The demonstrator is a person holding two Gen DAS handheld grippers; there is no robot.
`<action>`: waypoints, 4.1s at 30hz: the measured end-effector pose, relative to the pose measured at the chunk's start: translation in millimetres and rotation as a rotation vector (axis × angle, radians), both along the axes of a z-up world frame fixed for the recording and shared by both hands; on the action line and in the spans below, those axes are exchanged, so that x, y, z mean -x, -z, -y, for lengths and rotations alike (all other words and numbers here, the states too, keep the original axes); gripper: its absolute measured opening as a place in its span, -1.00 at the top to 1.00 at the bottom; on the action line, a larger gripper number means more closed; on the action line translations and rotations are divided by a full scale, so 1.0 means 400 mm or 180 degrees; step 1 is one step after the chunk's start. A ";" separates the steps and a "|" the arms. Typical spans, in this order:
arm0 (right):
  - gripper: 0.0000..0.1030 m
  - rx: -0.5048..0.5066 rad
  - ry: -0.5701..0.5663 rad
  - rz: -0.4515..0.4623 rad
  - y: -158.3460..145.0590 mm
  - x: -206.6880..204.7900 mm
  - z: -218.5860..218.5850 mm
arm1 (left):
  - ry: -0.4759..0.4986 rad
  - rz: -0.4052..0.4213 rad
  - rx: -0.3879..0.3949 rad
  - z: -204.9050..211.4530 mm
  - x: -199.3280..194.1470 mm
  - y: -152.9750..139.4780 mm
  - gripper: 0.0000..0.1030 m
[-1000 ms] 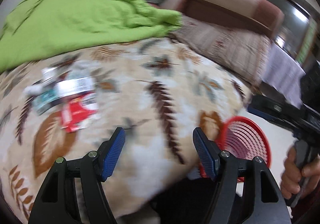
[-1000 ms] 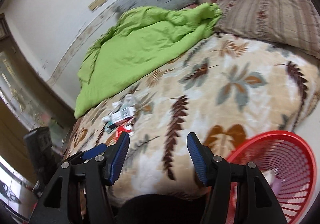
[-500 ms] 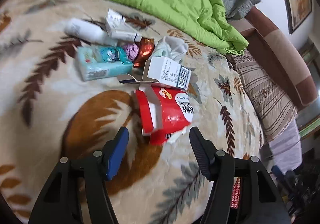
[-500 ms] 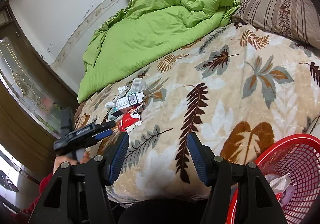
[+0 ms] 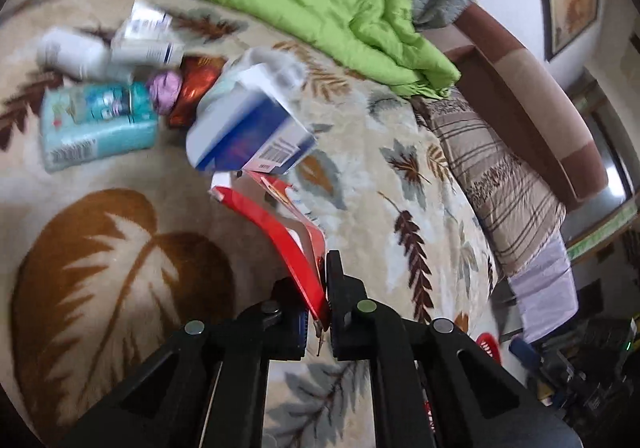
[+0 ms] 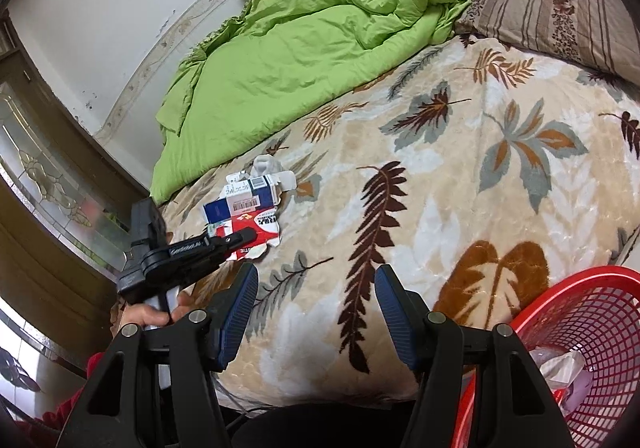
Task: Collect trash
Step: 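Grasp the red plastic strip on the bed with the left tool, then grasp the blue-and-white medicine box with the right tool while the left tool holds the red strip, then hold the red strip in the left tool and medicine box in the right tool above the bed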
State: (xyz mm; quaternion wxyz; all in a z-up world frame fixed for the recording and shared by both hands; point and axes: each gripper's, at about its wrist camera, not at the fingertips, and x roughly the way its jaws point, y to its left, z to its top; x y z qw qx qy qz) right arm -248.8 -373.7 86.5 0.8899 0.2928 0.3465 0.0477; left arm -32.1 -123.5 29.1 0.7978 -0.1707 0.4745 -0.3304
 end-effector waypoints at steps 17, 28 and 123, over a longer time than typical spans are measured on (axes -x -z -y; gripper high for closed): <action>-0.27 0.0118 -0.0616 -0.0066 -0.042 -0.215 -0.223 | -0.0376 0.0576 -0.0150 -0.280 0.174 -0.140 0.89; -0.39 -0.0273 -0.0652 -0.0575 0.083 -0.396 -0.402 | -0.1029 0.0910 -0.0565 -0.423 0.145 -0.127 0.89; 0.17 0.1124 -0.0571 0.0285 -0.002 -0.353 -0.405 | -0.0813 0.1443 -0.1446 -0.204 0.155 -0.106 0.89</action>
